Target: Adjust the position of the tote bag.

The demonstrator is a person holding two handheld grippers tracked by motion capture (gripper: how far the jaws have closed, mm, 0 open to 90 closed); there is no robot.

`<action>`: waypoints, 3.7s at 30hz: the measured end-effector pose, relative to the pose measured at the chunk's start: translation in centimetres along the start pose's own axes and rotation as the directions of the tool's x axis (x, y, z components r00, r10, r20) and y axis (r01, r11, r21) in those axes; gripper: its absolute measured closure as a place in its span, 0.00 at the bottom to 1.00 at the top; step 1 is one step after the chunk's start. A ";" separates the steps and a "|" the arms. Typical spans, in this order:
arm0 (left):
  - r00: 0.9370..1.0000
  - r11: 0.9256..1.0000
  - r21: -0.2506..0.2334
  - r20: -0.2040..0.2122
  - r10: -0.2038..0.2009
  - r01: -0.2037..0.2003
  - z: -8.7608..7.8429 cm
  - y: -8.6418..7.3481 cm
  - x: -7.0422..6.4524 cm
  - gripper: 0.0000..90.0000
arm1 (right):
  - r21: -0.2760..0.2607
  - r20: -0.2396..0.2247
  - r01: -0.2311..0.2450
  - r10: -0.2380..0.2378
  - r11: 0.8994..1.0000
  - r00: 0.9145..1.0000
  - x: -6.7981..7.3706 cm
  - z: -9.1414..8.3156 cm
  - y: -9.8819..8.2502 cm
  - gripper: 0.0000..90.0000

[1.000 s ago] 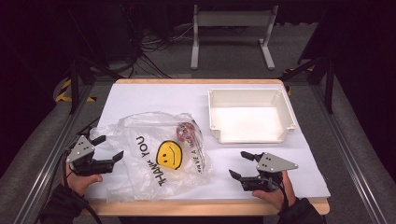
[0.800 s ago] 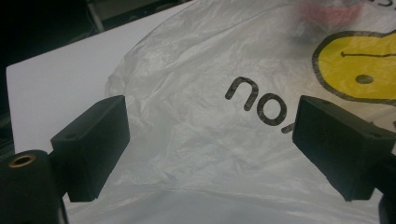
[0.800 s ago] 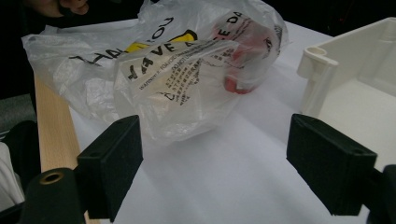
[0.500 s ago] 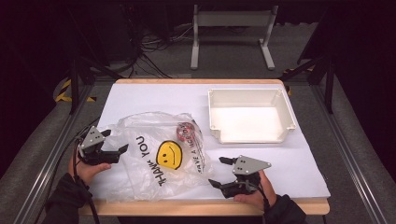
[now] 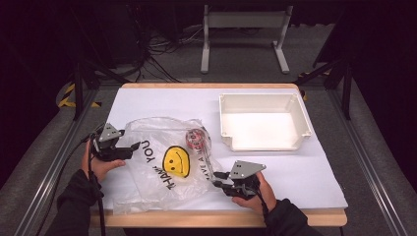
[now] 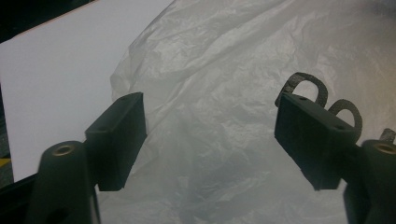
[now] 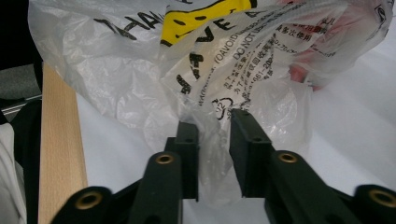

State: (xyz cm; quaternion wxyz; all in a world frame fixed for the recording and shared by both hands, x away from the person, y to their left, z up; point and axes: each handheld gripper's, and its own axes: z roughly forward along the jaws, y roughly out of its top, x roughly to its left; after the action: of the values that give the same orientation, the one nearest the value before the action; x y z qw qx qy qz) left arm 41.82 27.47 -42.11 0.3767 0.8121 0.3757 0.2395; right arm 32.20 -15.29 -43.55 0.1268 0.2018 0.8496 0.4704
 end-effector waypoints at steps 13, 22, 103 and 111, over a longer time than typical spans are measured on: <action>1.000 0.997 0.079 0.013 -0.015 0.014 0.2 -0.9 1.1 1.00 | -0.012 0.060 0.000 0.001 1.000 0.998 -1.0 -1.0 -0.2 0.97; 1.000 0.996 0.092 0.017 -0.019 0.018 -1.6 -1.8 1.0 1.00 | -0.026 0.126 0.000 0.003 1.000 0.992 -1.5 -1.8 0.1 0.98; 0.977 0.970 0.236 0.212 0.000 -0.052 1.1 0.5 -2.6 1.00 | 0.127 0.225 -0.040 0.011 0.991 0.974 -2.4 3.2 1.2 1.00; 0.980 0.976 0.216 0.196 -0.035 -0.009 -1.7 -1.9 -1.5 1.00 | 0.099 0.280 -0.020 -0.008 0.995 0.960 -3.1 3.5 3.2 1.00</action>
State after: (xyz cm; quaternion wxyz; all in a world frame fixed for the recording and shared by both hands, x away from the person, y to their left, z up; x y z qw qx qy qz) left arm 38.91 27.84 -42.73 0.3237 0.8655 0.3652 0.1124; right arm 37.03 -12.59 -42.62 0.2340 0.2751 0.8451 0.3941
